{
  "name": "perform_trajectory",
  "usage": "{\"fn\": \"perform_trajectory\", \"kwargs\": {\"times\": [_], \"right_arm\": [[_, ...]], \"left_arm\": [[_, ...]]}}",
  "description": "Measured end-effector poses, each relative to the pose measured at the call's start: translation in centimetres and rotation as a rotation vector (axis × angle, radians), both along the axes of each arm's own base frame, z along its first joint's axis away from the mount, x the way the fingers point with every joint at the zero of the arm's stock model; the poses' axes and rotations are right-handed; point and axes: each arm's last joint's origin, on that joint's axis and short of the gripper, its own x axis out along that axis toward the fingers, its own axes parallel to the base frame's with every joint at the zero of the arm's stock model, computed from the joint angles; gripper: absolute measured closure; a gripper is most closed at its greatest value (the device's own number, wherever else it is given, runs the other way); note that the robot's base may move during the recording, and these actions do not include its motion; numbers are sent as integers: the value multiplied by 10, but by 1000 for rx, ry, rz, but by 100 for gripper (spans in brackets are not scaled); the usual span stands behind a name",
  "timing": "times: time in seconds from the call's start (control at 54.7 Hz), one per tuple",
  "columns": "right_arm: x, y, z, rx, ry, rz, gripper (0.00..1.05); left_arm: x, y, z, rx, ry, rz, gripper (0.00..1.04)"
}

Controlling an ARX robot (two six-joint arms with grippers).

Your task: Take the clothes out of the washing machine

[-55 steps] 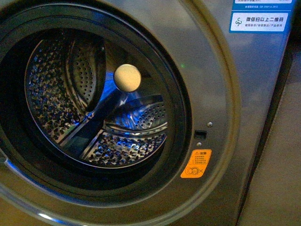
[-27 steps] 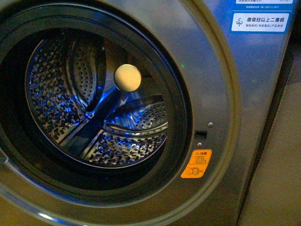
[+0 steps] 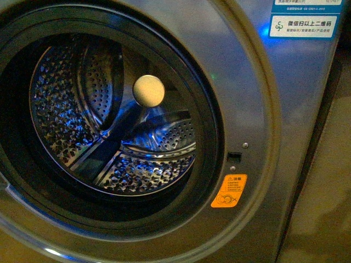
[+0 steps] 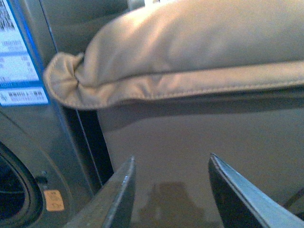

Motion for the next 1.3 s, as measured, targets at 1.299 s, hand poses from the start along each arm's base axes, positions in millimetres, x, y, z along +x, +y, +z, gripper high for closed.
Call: {"fn": "perform_trajectory", "kwargs": {"times": [1.299], "right_arm": [[-28, 24, -104, -36, 2, 15, 102]], "left_arm": [[2, 11, 8, 23, 65, 241, 7]]}}
